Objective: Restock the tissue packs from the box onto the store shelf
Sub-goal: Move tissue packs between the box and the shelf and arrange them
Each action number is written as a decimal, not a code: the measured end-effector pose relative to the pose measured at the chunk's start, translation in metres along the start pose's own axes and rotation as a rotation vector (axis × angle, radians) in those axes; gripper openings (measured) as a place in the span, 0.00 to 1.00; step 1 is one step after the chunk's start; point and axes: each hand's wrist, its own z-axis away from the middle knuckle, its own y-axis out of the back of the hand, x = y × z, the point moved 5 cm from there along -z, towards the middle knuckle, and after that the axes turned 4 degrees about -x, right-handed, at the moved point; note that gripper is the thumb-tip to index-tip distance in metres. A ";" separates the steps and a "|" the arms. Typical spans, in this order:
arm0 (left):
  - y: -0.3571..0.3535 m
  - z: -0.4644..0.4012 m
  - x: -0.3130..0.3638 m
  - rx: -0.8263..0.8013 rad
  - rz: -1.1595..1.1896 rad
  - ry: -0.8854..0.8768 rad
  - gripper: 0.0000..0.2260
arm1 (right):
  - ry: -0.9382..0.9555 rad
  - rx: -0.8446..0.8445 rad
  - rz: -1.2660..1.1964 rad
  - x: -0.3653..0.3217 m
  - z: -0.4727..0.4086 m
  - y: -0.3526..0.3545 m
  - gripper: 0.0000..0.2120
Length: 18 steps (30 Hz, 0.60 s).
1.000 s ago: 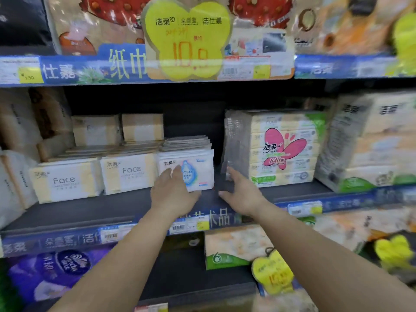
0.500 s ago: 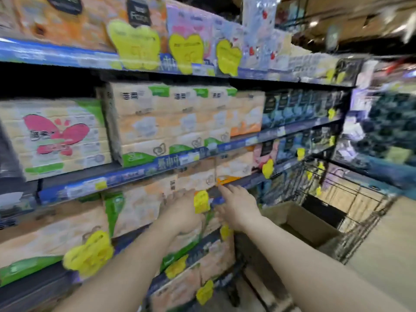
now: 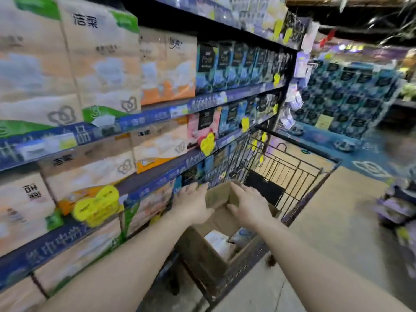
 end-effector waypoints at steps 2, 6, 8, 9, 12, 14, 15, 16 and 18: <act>-0.004 -0.041 0.007 -0.029 -0.002 -0.021 0.36 | -0.036 -0.059 0.015 0.025 -0.035 -0.011 0.32; -0.014 -0.112 0.016 -0.077 0.027 -0.039 0.36 | -0.077 -0.102 0.009 0.064 -0.095 -0.032 0.33; -0.027 -0.138 0.017 -0.107 0.047 -0.026 0.36 | -0.090 -0.141 0.003 0.081 -0.118 -0.046 0.32; -0.034 -0.149 0.017 -0.121 0.055 -0.010 0.36 | -0.091 -0.161 -0.001 0.089 -0.129 -0.052 0.32; -0.058 -0.183 0.009 -0.171 0.090 0.063 0.35 | -0.099 -0.245 0.005 0.120 -0.169 -0.072 0.32; -0.078 -0.205 0.002 -0.188 0.136 0.121 0.35 | -0.096 -0.296 0.018 0.144 -0.198 -0.088 0.32; -0.089 -0.218 -0.001 -0.188 0.152 0.149 0.35 | -0.089 -0.317 0.025 0.155 -0.214 -0.098 0.32; -0.104 -0.230 -0.004 -0.188 0.168 0.179 0.35 | -0.080 -0.344 0.032 0.167 -0.229 -0.110 0.32; -0.139 -0.253 -0.007 -0.203 0.206 0.253 0.35 | -0.063 -0.415 0.035 0.191 -0.258 -0.139 0.29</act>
